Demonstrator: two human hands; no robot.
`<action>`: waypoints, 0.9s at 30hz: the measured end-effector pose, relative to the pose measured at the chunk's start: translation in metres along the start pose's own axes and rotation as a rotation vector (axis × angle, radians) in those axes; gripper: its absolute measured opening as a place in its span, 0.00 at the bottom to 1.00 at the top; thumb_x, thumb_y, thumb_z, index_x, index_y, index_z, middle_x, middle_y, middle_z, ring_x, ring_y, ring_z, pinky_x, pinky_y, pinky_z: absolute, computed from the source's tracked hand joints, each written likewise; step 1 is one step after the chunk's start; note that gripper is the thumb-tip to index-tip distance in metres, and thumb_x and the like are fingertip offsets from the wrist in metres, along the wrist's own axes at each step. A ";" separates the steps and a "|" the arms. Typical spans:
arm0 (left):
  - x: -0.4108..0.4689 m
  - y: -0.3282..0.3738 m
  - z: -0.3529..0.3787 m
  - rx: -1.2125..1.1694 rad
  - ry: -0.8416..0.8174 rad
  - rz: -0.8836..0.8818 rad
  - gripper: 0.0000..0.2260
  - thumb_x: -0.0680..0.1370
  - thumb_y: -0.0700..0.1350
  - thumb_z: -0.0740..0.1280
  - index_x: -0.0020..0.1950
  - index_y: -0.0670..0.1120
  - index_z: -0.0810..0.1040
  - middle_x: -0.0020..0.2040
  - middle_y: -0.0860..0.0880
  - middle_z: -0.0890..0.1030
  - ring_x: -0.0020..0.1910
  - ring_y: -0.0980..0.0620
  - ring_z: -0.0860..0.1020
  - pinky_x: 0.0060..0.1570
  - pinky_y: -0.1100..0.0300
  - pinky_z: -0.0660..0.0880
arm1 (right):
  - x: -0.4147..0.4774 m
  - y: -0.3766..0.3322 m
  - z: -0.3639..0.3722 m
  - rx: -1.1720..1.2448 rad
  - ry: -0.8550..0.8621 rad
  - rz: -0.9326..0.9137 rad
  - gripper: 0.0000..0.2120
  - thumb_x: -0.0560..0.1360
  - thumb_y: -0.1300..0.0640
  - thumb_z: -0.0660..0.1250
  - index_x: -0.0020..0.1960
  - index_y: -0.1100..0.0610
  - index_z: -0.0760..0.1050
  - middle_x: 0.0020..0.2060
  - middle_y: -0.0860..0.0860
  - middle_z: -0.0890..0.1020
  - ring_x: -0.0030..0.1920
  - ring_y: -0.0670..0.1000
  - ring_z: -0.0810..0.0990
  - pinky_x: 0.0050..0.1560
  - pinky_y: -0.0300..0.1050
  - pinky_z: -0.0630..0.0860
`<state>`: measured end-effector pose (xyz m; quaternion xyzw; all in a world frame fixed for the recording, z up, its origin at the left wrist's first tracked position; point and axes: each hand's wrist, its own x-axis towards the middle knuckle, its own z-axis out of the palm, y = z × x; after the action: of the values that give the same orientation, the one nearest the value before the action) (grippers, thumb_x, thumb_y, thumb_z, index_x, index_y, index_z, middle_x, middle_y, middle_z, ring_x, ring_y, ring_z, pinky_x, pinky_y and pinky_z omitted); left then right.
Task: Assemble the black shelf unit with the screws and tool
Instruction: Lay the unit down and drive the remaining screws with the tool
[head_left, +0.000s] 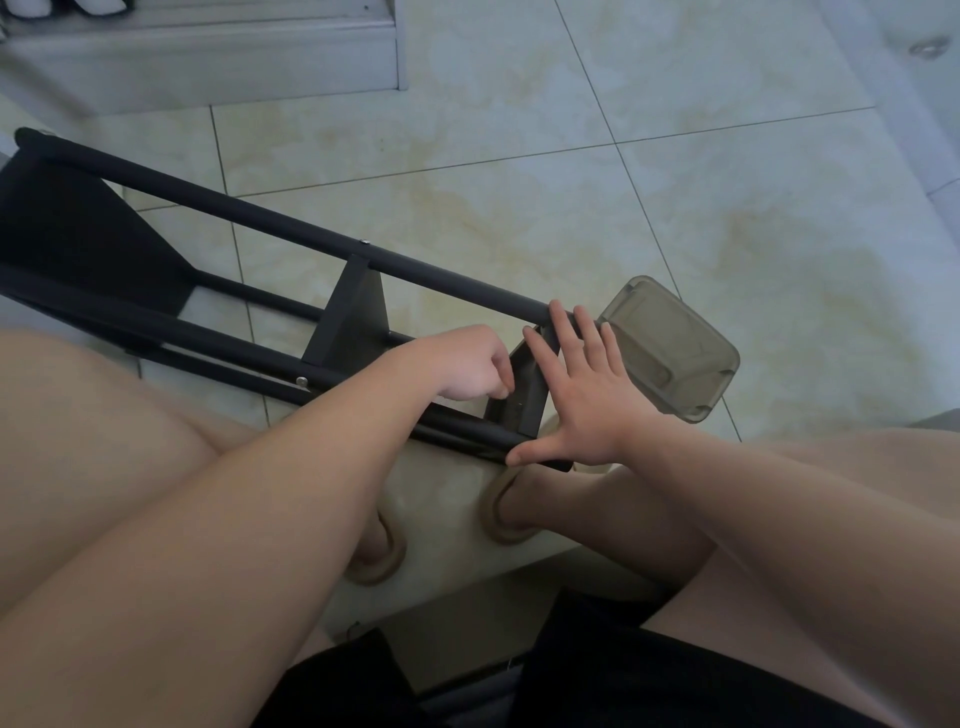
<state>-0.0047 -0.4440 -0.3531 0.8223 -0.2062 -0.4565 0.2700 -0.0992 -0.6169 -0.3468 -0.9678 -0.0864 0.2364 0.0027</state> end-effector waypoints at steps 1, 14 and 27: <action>0.001 0.000 0.001 -0.087 -0.004 -0.007 0.09 0.77 0.44 0.70 0.40 0.56 0.81 0.44 0.57 0.82 0.49 0.54 0.79 0.52 0.57 0.75 | 0.000 0.000 0.000 -0.001 0.000 0.000 0.69 0.54 0.11 0.47 0.82 0.51 0.36 0.78 0.56 0.28 0.78 0.61 0.27 0.75 0.60 0.29; 0.008 0.001 0.024 -0.555 0.174 -0.129 0.04 0.76 0.42 0.73 0.47 0.48 0.80 0.42 0.46 0.86 0.40 0.54 0.86 0.41 0.60 0.78 | 0.000 -0.001 -0.001 0.003 -0.003 0.000 0.69 0.54 0.11 0.48 0.82 0.52 0.37 0.79 0.56 0.29 0.78 0.62 0.28 0.75 0.61 0.30; 0.005 0.003 0.021 -0.785 0.085 -0.182 0.06 0.79 0.38 0.71 0.55 0.43 0.77 0.42 0.43 0.86 0.39 0.52 0.86 0.37 0.60 0.81 | -0.001 -0.001 -0.002 0.012 -0.003 0.001 0.69 0.54 0.12 0.48 0.82 0.52 0.37 0.78 0.56 0.29 0.78 0.61 0.27 0.75 0.60 0.29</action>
<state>-0.0205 -0.4548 -0.3638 0.6897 0.0688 -0.4881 0.5305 -0.0993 -0.6161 -0.3449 -0.9675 -0.0844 0.2384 0.0083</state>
